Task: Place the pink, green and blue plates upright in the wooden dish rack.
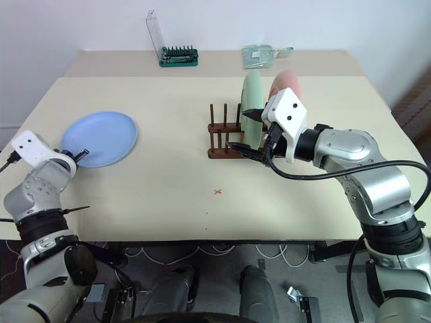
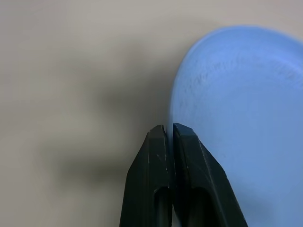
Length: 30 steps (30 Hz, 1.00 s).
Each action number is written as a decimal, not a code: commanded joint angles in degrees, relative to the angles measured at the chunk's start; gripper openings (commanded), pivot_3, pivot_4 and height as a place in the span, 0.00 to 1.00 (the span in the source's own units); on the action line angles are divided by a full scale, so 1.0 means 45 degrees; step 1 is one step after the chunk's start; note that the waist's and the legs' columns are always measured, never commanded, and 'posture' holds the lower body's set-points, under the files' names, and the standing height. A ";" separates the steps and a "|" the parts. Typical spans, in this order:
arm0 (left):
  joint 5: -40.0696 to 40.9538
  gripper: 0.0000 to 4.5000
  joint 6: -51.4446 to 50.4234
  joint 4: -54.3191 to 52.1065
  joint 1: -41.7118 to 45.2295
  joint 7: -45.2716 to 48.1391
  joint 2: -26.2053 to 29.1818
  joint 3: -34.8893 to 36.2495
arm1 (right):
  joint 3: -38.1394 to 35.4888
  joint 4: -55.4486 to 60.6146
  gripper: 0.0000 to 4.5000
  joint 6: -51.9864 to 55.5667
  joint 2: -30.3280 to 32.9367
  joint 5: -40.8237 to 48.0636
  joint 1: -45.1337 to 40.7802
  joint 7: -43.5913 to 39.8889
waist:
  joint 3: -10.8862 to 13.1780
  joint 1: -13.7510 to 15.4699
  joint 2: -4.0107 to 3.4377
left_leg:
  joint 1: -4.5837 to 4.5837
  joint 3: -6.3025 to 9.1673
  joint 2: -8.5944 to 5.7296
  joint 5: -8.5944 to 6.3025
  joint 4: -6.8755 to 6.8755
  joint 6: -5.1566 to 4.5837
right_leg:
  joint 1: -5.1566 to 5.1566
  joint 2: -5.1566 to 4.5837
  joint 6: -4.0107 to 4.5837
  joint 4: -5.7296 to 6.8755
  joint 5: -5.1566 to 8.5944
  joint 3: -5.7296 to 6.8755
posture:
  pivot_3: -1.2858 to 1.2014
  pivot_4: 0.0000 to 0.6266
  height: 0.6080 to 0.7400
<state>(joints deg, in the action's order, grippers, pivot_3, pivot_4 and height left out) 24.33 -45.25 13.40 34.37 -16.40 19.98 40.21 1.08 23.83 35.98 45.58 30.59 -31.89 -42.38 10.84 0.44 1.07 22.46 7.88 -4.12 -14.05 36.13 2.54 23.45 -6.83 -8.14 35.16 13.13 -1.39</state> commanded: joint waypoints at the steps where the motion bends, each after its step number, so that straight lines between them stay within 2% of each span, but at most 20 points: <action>1: 0.0217 0.01 0.1188 -0.0619 0.0340 0.0512 -0.0072 -0.0223 | -0.0376 0.0392 0.87 -0.0346 -0.0109 -0.0278 -0.0263 0.0106 | 0.0000 0.0020 0.0000 | 0.0000 0.0001 0.0000 0.0001 0.0000 0.0002 | 0.0000 0.0000 0.0000 0.0000 0.0000 0.0001 | 0.52 0.24 1.00; 4: 0.0228 0.01 0.2916 -0.2036 0.0860 0.1957 -0.0178 -0.1350 | 0.0599 0.0110 0.87 -0.1459 0.0088 -0.1800 -0.0729 -0.0120 | 0.0012 0.0053 0.0021 | 0.0006 -0.0002 -0.0001 0.0008 0.0002 0.0014 | 0.0000 0.0000 0.0002 -0.0004 -0.0001 0.0000 | 0.52 0.24 1.00; 7: -0.0214 0.01 0.3731 -0.2990 0.1426 0.2697 -0.0267 -0.2799 | 0.1772 -0.0309 0.87 -0.2854 -0.0040 -0.3395 -0.1310 -0.0505 | 0.0024 0.0070 0.0051 | 0.0020 0.0000 -0.0002 0.0017 0.0003 0.0032 | 0.0004 0.0000 0.0002 -0.0011 -0.0002 0.0006 | 0.52 0.24 1.00; 9: -0.0345 0.00 0.3785 -0.3505 0.1962 0.2854 -0.0460 -0.3670 | 0.2309 -0.0605 0.98 -0.3403 -0.0553 -0.3999 -0.1849 -0.0484 | 0.0024 0.0030 0.0052 | 0.0019 -0.0007 -0.0003 0.0020 0.0003 0.0037 | -0.0003 -0.0001 0.0001 -0.0023 -0.0003 0.0002 | 0.52 0.24 1.00; 12: -0.0463 0.00 0.3702 -0.3809 0.2370 0.2853 -0.0615 -0.4262 | 0.2800 -0.0982 0.99 -0.4251 -0.1084 -0.4977 -0.2349 -0.0369 | 0.0024 -0.0067 0.0050 | 0.0008 -0.0007 -0.0001 0.0040 -0.0003 0.0071 | -0.0002 -0.0001 0.0000 -0.0018 -0.0003 0.0001 | 0.52 0.24 1.00; 16: -0.0822 0.00 0.2426 -0.4720 0.3667 0.2279 -0.1248 -0.5872 | 0.4519 -0.3137 0.99 -0.6718 -0.2026 -0.8893 -0.4092 0.1141 | 0.0034 -0.0295 0.0055 | 0.0010 -0.0007 0.0001 0.0063 -0.0011 0.0105 | 0.0023 0.0002 0.0006 0.0004 -0.0006 -0.0001 | 0.52 0.24 1.00; 27: -0.0382 0.00 0.0027 -0.6161 0.4322 0.1862 -0.1962 -0.6298 | 0.5144 -0.5893 0.99 -0.8773 -0.3570 -1.1686 -0.5100 0.2089 | 0.0036 -0.0318 0.0054 | 0.0013 0.0001 0.0001 0.0072 -0.0025 0.0122 | 0.0033 0.0007 0.0008 0.0008 -0.0007 -0.0004 | 0.52 0.24 1.00; 30: -0.0337 0.00 -0.0374 -0.6418 0.4319 0.1890 -0.2009 -0.6215 | 0.5085 -0.6491 0.81 -0.9169 -0.3792 -1.2238 -0.5220 0.2404 | 0.0036 -0.0314 0.0055 | 0.0013 0.0001 0.0000 0.0072 -0.0025 0.0122 | 0.0033 0.0007 0.0008 0.0009 -0.0008 -0.0004 | 0.52 0.24 1.00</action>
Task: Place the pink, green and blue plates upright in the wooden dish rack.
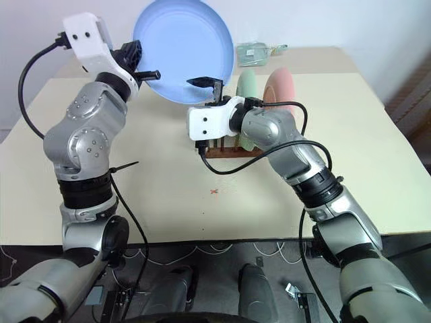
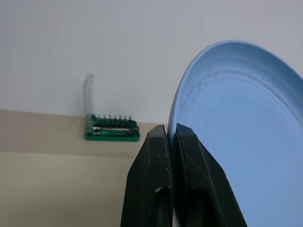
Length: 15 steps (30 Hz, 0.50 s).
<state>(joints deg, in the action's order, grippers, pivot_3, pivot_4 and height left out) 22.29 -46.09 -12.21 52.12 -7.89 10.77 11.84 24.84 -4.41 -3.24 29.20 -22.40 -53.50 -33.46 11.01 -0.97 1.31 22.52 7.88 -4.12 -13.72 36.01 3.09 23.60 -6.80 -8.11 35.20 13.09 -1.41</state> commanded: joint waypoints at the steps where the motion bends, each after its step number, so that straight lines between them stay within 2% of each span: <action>1: 0.0138 0.00 -0.0266 -0.0765 0.0377 0.0003 0.0028 0.0137 | -0.0221 -0.0320 0.70 -0.0585 -0.0193 -0.0591 -0.0434 0.0497 | 0.0000 0.0001 0.0000 | 0.0000 0.0000 0.0000 0.0000 0.0000 0.0000 | 0.0000 0.0000 0.0000 0.0000 0.0000 0.0000 | 0.52 0.24 1.00; 7: 0.0209 0.00 -0.0421 -0.0788 0.0369 0.0013 -0.0050 0.0374 | -0.0422 -0.0529 0.01 -0.1037 -0.0368 -0.0919 -0.0412 0.0593 | 0.0000 -0.0019 -0.0001 | 0.0000 0.0000 0.0001 0.0001 -0.0002 0.0002 | 0.0001 0.0001 0.0000 0.0001 0.0000 0.0000 | 0.52 0.24 1.00; 8: 0.0337 0.00 -0.0321 -0.0773 0.0376 -0.0013 -0.0171 0.0547 | -0.0450 -0.0525 0.01 -0.1082 -0.0377 -0.1021 -0.0393 0.0668 | 0.0000 -0.0015 -0.0001 | 0.0000 0.0000 0.0001 0.0001 -0.0002 0.0002 | 0.0001 0.0002 0.0000 0.0001 0.0000 0.0000 | 0.52 0.24 1.00; 9: 0.0424 0.15 -0.0250 -0.0766 0.0382 -0.0029 -0.0261 0.0672 | -0.0477 -0.0524 0.00 -0.1119 -0.0389 -0.1102 -0.0376 0.0718 | 0.0000 -0.0006 -0.0001 | -0.0001 0.0000 0.0001 0.0001 -0.0001 0.0002 | 0.0000 0.0001 0.0000 0.0001 0.0000 0.0000 | 0.52 0.24 1.00; 11: 0.0726 0.32 0.0182 -0.0763 0.0481 -0.0102 -0.0606 0.1114 | -0.0519 -0.0532 0.00 -0.1212 -0.0394 -0.1194 -0.0342 0.0753 | 0.0001 0.0001 -0.0001 | 0.0000 0.0000 0.0000 0.0001 0.0000 0.0002 | -0.0001 0.0001 0.0000 -0.0001 0.0000 0.0000 | 0.52 0.24 1.00; 15: 0.1303 0.77 0.1599 -0.0635 0.1095 -0.0591 -0.1104 0.2387 | -0.0620 -0.0420 0.00 -0.1359 -0.0470 -0.1046 -0.0264 0.0681 | 0.0003 -0.0011 0.0004 | 0.0001 0.0001 0.0001 0.0002 0.0002 0.0004 | -0.0001 0.0001 0.0001 -0.0003 0.0000 0.0000 | 0.52 0.24 1.00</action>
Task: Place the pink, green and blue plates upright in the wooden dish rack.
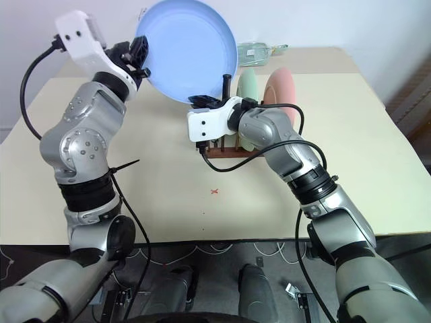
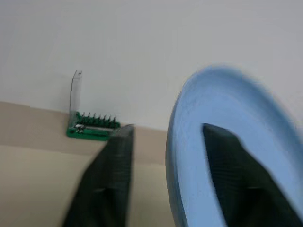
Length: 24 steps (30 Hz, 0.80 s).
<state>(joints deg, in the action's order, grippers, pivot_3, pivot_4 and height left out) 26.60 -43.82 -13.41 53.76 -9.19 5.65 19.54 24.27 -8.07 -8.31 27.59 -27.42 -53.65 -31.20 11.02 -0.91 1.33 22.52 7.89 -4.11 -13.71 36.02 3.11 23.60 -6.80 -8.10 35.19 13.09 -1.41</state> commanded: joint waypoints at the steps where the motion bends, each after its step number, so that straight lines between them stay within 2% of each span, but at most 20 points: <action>1: 0.0569 0.87 0.1592 -0.0143 0.1006 -0.0639 -0.0006 0.1302 | -0.0574 0.0454 0.00 -0.0243 -0.0173 0.0226 -0.0195 0.0142 | 0.0000 -0.0027 0.0000 | -0.0001 -0.0002 0.0001 0.0000 -0.0002 0.0000 | 0.0000 0.0000 0.0000 0.0000 0.0000 0.0000 | 0.52 0.24 1.00; 4: -0.0811 0.87 0.3109 0.1137 0.0943 -0.0637 0.2050 0.2074 | -0.1655 0.1268 0.00 0.0677 -0.1124 0.2381 -0.0062 -0.0194 | 0.0002 -0.0172 -0.0005 | -0.0016 -0.0010 0.0009 0.0001 -0.0014 0.0002 | 0.0001 0.0006 0.0004 0.0002 -0.0002 -0.0006 | 0.52 0.24 1.00; 5: -0.1387 0.87 0.3359 0.1678 0.0469 -0.0076 0.3016 0.1813 | -0.2230 0.1737 0.00 0.1226 -0.1617 0.3524 -0.0080 -0.0331 | 0.0002 -0.0314 -0.0009 | -0.0019 -0.0011 0.0011 0.0003 -0.0023 0.0005 | 0.0008 0.0011 0.0007 0.0010 -0.0004 -0.0010 | 0.52 0.24 1.00; 8: -0.1859 0.87 0.3807 0.2723 -0.0563 0.1227 0.4461 0.1183 | -0.3260 0.2721 0.00 0.2377 -0.2432 0.5617 -0.0074 -0.0683 | 0.0000 -0.0351 -0.0016 | -0.0021 -0.0004 0.0012 0.0007 -0.0037 0.0010 | 0.0021 0.0018 0.0010 0.0027 -0.0005 -0.0014 | 0.52 0.24 1.00; 9: -0.1871 0.87 0.3799 0.2969 -0.0950 0.1806 0.4776 0.0924 | -0.3534 0.3122 0.00 0.3059 -0.2616 0.6389 -0.0009 -0.0889 | 0.0000 -0.0305 -0.0016 | -0.0022 0.0005 0.0012 0.0007 -0.0030 0.0010 | 0.0014 0.0019 0.0010 0.0025 -0.0005 -0.0010 | 0.52 0.24 1.00; 11: -0.1574 0.87 0.4147 0.3179 -0.2940 0.4555 0.5394 0.0034 | -0.4462 0.4670 0.00 0.5905 -0.3187 0.9500 0.0502 -0.1227 | -0.0005 -0.0241 -0.0011 | -0.0014 0.0022 0.0003 -0.0001 -0.0015 -0.0005 | -0.0003 0.0015 0.0010 0.0018 -0.0006 -0.0003 | 0.52 0.24 1.00; 13: -0.1314 0.87 0.4683 0.3020 -0.4544 0.6677 0.5677 -0.0706 | -0.5132 0.5799 0.00 0.8272 -0.3537 1.1791 0.0952 -0.1087 | -0.0004 -0.0193 -0.0016 | -0.0020 0.0025 0.0000 -0.0007 -0.0016 -0.0014 | -0.0018 0.0007 0.0012 0.0012 -0.0006 -0.0003 | 0.52 0.24 1.00; 16: -0.1102 0.87 0.5392 0.1740 -0.6933 0.9463 0.6057 -0.2219 | -0.5829 0.6620 0.00 1.0817 -0.4172 1.4013 0.1556 0.0106 | -0.0003 -0.0238 -0.0017 | -0.0017 0.0025 0.0006 -0.0026 -0.0028 -0.0047 | -0.0004 0.0003 0.0021 0.0010 -0.0008 -0.0007 | 0.52 0.24 1.00; 19: -0.0635 0.87 0.5256 0.0951 -0.8369 1.0862 0.6040 -0.2942 | -0.6239 0.6931 0.00 1.2137 -0.4868 1.5014 0.2133 0.1586 | -0.0002 -0.0285 -0.0020 | -0.0002 0.0025 0.0017 -0.0025 -0.0064 -0.0046 | 0.0044 0.0004 0.0047 0.0024 -0.0022 -0.0012 | 0.52 0.24 1.00; 24: -0.0084 0.87 0.4819 0.0310 -0.9111 1.1824 0.5866 -0.3292 | -0.6546 0.6557 0.00 1.2527 -0.5234 1.5297 0.2411 0.2760 | -0.0002 -0.0302 -0.0043 | 0.0000 0.0017 0.0028 0.0001 -0.0106 -0.0008 | 0.0112 0.0019 0.0082 0.0075 -0.0042 -0.0014 | 0.52 0.24 1.00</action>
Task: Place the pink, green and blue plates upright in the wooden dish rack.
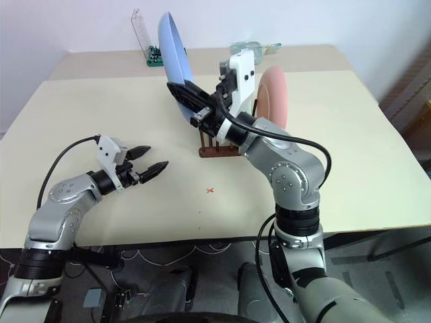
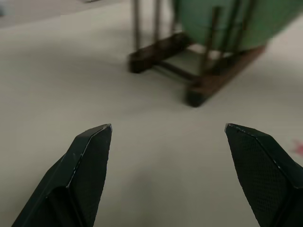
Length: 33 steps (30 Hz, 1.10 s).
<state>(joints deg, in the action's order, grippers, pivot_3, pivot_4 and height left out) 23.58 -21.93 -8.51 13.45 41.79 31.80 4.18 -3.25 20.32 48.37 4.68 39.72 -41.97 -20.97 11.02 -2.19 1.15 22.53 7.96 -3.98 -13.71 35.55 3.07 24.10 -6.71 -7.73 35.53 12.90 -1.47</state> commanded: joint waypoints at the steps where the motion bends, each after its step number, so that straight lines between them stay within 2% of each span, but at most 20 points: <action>1: 0.0733 0.87 -0.0150 -0.0857 -0.0167 0.0581 0.0030 0.0164 | -0.0532 0.0105 0.00 -0.0053 -0.0149 0.0441 -0.0195 0.0606 | -0.0002 -0.0030 -0.0003 | -0.0001 -0.0006 0.0000 0.0000 0.0000 -0.0001 | 0.0000 0.0000 -0.0001 0.0000 0.0000 -0.0001 | 0.52 0.24 1.00; 19: 0.0658 0.87 -0.0268 -0.1214 -0.0272 0.0443 -0.0001 0.0021 | -0.1845 -0.1845 0.00 0.1201 -0.0473 0.2349 -0.0567 0.2382 | -0.0002 -0.0063 -0.0004 | 0.0000 -0.0011 0.0004 0.0001 -0.0002 -0.0003 | 0.0002 0.0004 -0.0003 -0.0001 -0.0001 0.0000 | 0.52 0.24 1.00; 20: 0.0658 0.89 -0.0262 -0.1209 -0.0269 0.0438 -0.0003 0.0020 | -0.1867 -0.1887 0.16 0.1208 -0.0458 0.2374 -0.0598 0.2468 | -0.0002 -0.0063 -0.0005 | 0.0000 -0.0011 0.0004 0.0001 -0.0002 -0.0003 | 0.0002 0.0004 -0.0003 -0.0001 -0.0001 0.0000 | 0.52 0.24 1.00; 23: 0.0618 0.89 -0.0198 -0.1105 -0.0198 0.0464 -0.0023 -0.0045 | -0.1776 -0.1982 0.43 0.1229 -0.0256 0.2258 -0.0677 0.2533 | -0.0002 -0.0061 -0.0005 | 0.0000 -0.0012 0.0004 0.0001 -0.0002 -0.0003 | 0.0003 0.0004 -0.0003 0.0000 -0.0001 0.0000 | 0.52 0.24 1.00; 27: 0.0633 0.89 -0.0186 -0.1106 -0.0197 0.0470 -0.0069 -0.0071 | -0.1148 -0.1651 0.87 0.1061 0.0235 0.1756 -0.0685 0.2094 | -0.0002 -0.0060 -0.0005 | 0.0000 -0.0014 0.0003 0.0001 -0.0002 -0.0003 | 0.0002 0.0004 -0.0003 -0.0001 -0.0001 0.0000 | 0.52 0.24 1.00; 33: 0.0630 0.89 -0.0212 -0.1179 -0.0221 0.0432 -0.0155 -0.0137 | 0.0097 -0.0869 0.87 0.0645 0.1844 0.0548 -0.1140 0.1042 | 0.0001 -0.0056 -0.0010 | 0.0001 -0.0019 0.0002 0.0001 0.0000 -0.0004 | 0.0002 0.0003 -0.0004 -0.0003 0.0000 -0.0001 | 0.52 0.24 1.00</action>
<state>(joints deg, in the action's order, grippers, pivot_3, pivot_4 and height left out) 26.40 -23.46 -12.24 12.03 43.70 31.21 3.40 -3.85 12.83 53.15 12.00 43.38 -45.11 -14.51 11.02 -2.44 1.10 22.53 7.88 -3.97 -13.70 35.55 3.06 24.10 -6.69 -7.75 35.51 12.90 -1.47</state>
